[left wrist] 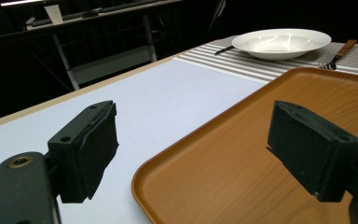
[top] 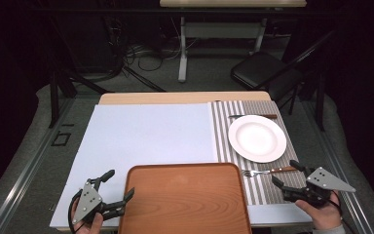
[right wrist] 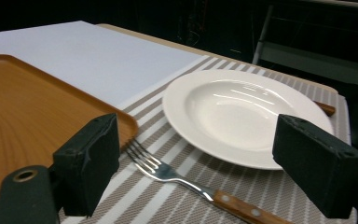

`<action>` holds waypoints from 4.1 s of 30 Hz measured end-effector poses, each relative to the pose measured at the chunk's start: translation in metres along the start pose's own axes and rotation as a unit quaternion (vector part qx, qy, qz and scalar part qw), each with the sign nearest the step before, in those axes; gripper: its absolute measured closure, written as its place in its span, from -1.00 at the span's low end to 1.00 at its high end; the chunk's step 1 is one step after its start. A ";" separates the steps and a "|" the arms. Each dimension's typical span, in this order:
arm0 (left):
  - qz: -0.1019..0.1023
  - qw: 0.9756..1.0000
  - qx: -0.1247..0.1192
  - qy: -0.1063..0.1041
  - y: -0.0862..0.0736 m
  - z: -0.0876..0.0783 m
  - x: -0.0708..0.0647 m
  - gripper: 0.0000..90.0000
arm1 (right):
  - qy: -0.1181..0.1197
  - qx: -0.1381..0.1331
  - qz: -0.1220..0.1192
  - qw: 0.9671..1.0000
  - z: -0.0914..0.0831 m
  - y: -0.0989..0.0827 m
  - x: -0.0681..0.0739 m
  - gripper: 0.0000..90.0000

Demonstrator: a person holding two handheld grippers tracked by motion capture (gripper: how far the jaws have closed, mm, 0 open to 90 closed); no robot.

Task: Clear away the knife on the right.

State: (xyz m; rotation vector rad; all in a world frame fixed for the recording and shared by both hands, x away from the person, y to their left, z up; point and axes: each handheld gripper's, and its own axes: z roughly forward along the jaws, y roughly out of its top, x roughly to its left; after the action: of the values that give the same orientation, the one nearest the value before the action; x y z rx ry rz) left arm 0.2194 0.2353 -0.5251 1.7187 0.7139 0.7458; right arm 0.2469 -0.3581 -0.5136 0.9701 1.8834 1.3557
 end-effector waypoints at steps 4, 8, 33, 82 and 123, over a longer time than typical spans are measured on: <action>-0.001 1.000 0.001 -0.001 0.000 0.001 0.000 -0.65 | -0.005 0.007 0.011 1.000 -0.002 0.005 -0.023 -0.68; -0.001 1.000 0.002 -0.001 0.000 0.001 0.000 -0.65 | -0.001 0.004 0.022 1.000 -0.003 0.009 -0.036 -0.68; 0.000 1.000 0.008 0.001 -0.001 0.003 0.000 -0.65 | -0.010 0.049 0.014 0.999 0.038 0.022 -0.085 -0.68; -0.006 1.000 0.012 0.003 -0.002 0.004 0.002 -0.65 | 0.005 0.151 0.007 0.989 0.151 0.079 -0.117 -0.66; -0.011 0.999 0.034 0.028 -0.006 0.007 0.007 -0.65 | -0.058 0.211 0.045 0.975 0.230 0.093 -0.168 -0.67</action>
State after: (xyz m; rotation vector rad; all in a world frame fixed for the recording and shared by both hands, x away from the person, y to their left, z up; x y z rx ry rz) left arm 0.2287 0.2378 -0.5320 1.7548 0.8037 0.7632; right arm 0.5447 -0.3642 -0.4799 1.3254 2.1018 0.9368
